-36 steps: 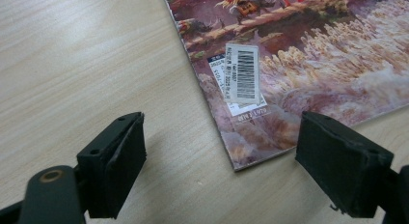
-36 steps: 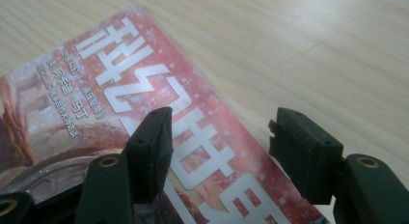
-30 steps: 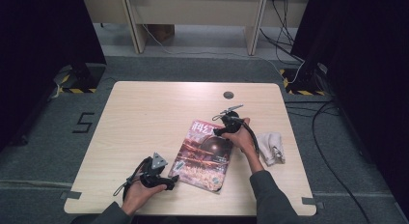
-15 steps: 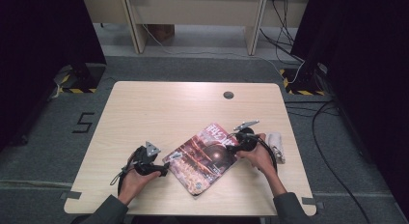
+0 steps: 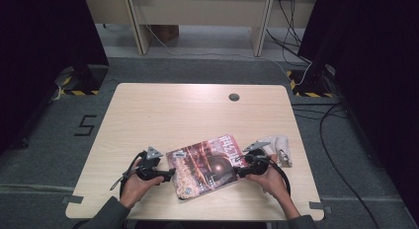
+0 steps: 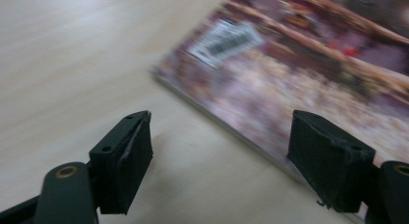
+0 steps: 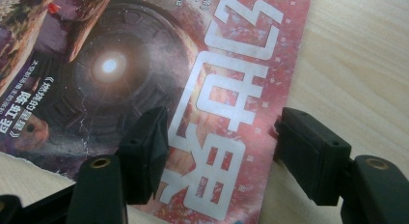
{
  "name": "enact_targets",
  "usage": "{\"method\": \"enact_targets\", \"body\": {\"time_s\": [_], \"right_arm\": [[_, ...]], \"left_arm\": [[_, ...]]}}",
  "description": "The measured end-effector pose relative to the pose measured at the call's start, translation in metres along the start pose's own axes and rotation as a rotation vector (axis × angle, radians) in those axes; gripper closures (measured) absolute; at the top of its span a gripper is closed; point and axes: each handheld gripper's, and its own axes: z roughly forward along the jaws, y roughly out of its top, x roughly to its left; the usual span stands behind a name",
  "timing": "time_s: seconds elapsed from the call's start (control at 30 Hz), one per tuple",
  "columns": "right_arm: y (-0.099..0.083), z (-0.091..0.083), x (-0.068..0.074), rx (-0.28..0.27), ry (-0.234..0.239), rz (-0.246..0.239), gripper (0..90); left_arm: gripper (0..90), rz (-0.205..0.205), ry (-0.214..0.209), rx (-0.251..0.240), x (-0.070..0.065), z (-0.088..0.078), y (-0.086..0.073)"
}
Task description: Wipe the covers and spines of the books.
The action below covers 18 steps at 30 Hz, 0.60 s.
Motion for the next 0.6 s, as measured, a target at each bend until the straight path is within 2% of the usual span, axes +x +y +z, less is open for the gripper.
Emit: {"method": "enact_targets", "body": {"time_s": [0.1,0.2,0.43,0.6], "right_arm": [[-0.004,-0.002,0.006,-0.003,-0.010,0.006,36.0],[-0.008,-0.004,0.012,-0.003,-0.015,0.000,35.9],[-0.017,-0.010,0.024,0.002,-0.013,0.000,35.1],[-0.021,-0.012,0.028,0.010,-0.004,-0.003,33.4]], "left_arm": [[25.7,0.010,-0.043,0.006,-0.012,0.000,-0.003],[26.9,0.023,-0.049,0.007,-0.017,0.001,-0.003],[31.0,0.022,-0.054,0.002,-0.014,0.002,-0.001],[28.2,0.020,-0.040,0.006,-0.008,0.006,0.003]]}}
